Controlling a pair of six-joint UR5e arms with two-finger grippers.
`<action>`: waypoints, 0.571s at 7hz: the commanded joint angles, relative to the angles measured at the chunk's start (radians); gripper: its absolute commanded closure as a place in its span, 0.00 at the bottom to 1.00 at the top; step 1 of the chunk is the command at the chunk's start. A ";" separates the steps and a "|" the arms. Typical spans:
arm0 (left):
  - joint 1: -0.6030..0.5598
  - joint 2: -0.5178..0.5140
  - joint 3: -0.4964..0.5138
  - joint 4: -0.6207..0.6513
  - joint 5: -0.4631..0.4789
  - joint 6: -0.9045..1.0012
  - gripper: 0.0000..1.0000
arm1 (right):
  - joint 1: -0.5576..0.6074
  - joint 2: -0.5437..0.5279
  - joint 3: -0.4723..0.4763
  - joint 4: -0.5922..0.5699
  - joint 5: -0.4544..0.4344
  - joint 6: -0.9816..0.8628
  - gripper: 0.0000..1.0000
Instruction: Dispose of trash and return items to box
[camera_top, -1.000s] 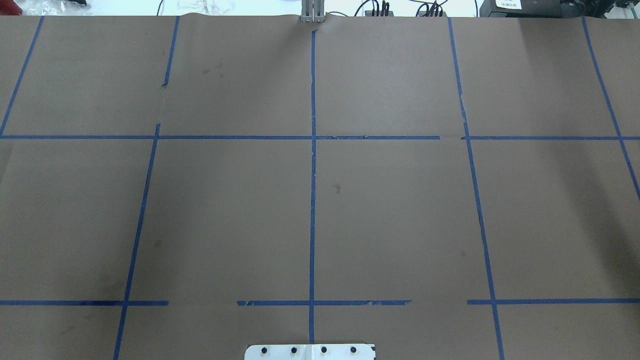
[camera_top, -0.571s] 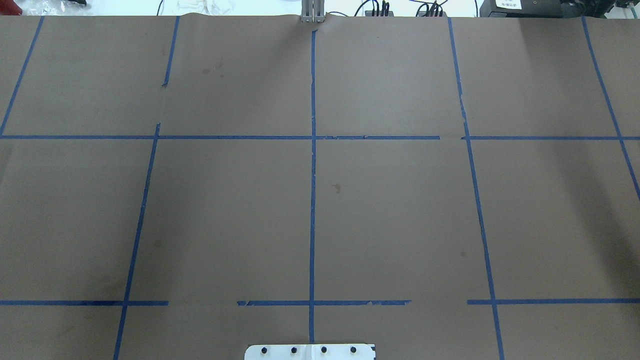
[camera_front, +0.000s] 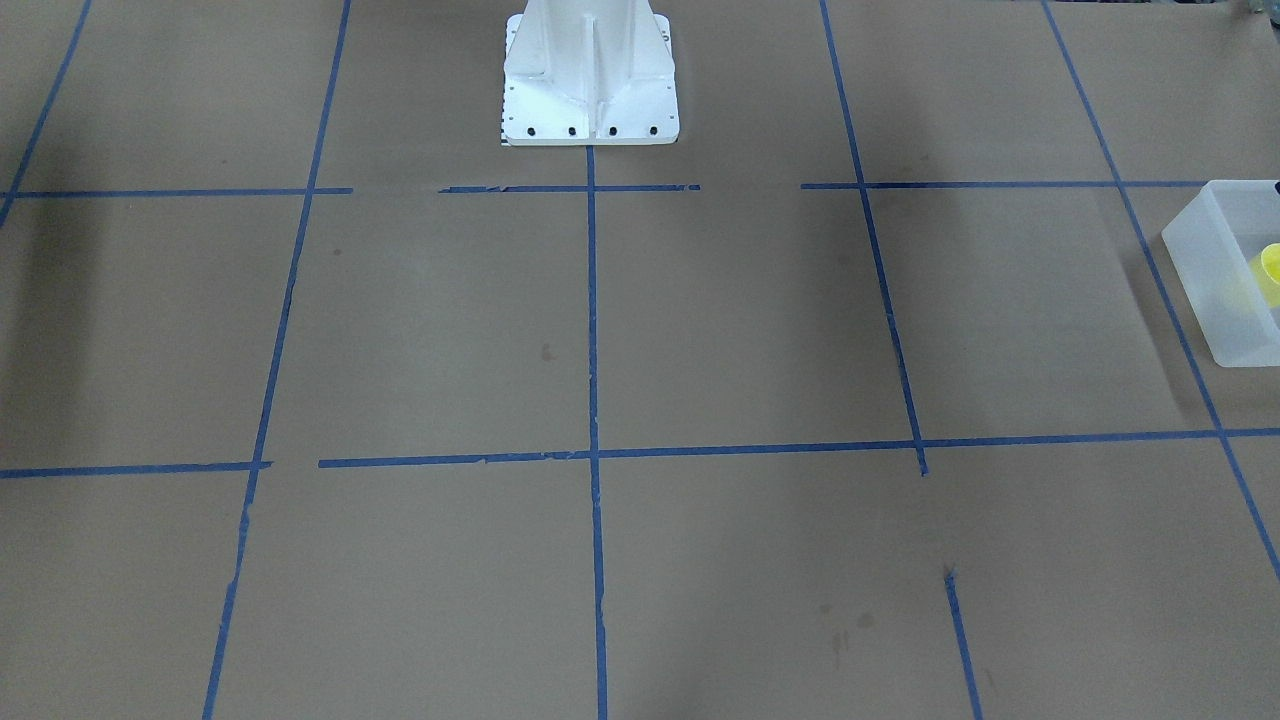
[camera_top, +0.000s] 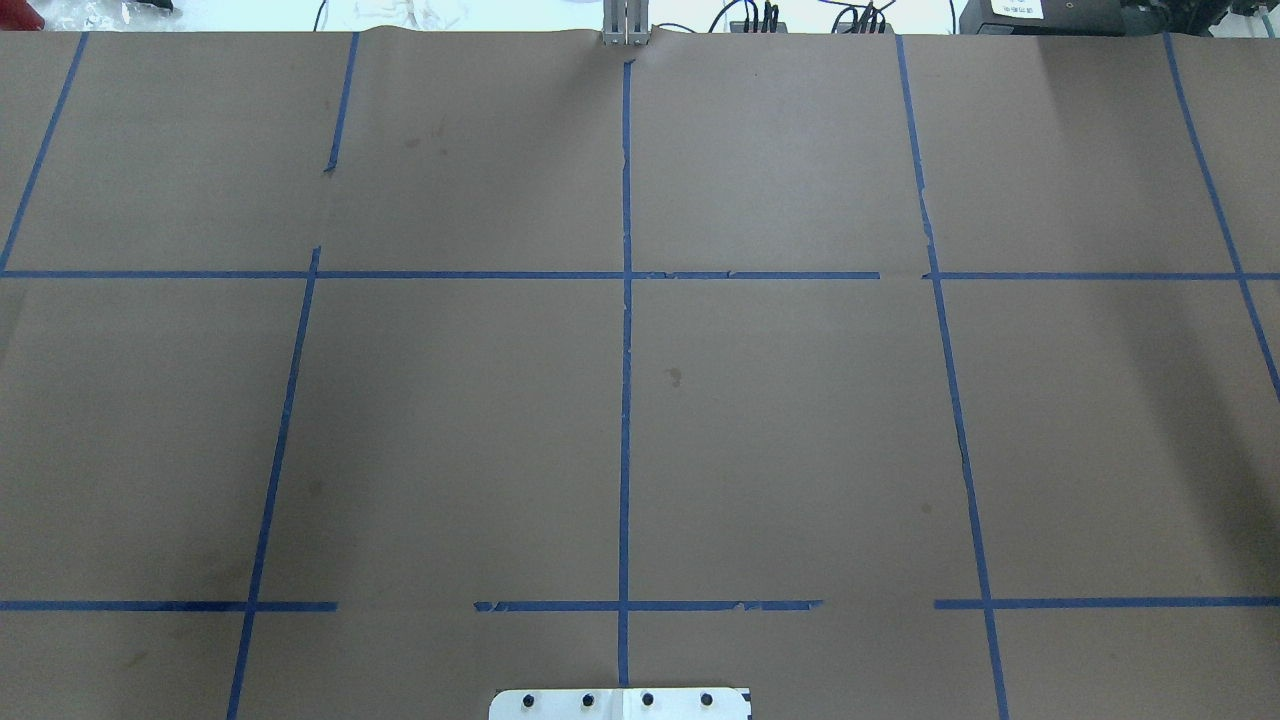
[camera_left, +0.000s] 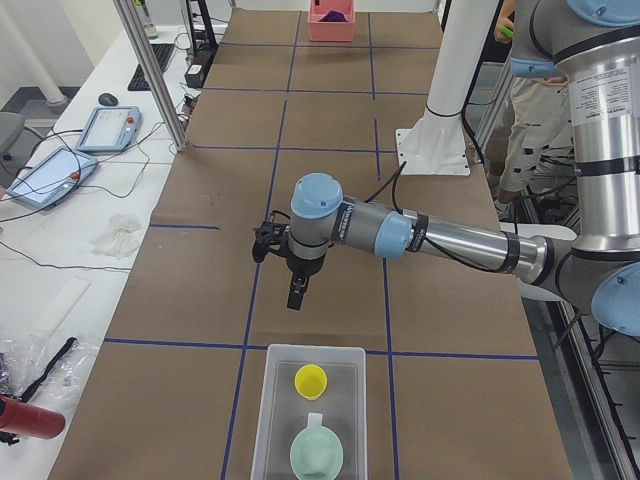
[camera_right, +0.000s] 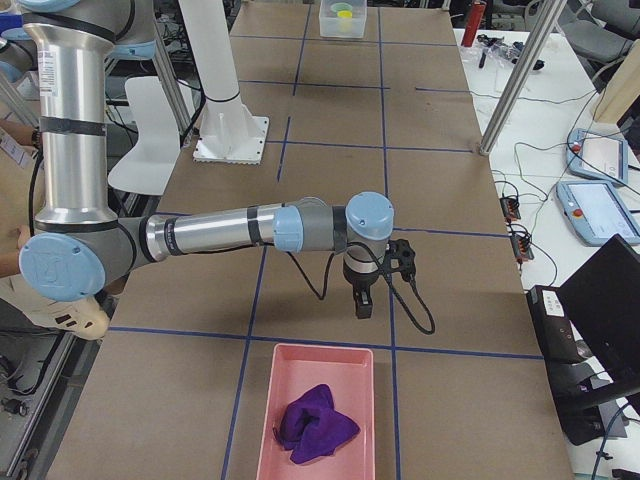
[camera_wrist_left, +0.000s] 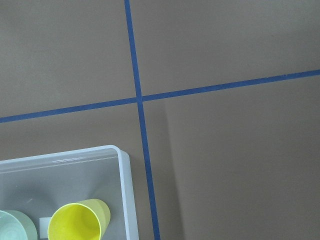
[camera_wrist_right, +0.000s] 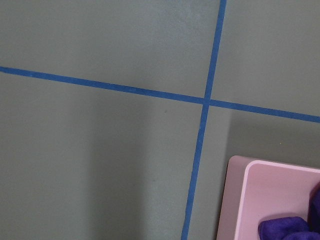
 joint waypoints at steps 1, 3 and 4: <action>-0.009 -0.037 0.001 0.011 -0.003 0.001 0.00 | -0.001 0.020 -0.008 0.001 -0.001 0.000 0.00; -0.032 -0.047 -0.006 0.073 -0.011 0.001 0.00 | -0.001 0.035 -0.020 0.001 -0.006 -0.003 0.00; -0.034 -0.047 -0.009 0.073 -0.011 0.001 0.00 | -0.001 0.020 -0.022 0.000 -0.023 -0.002 0.00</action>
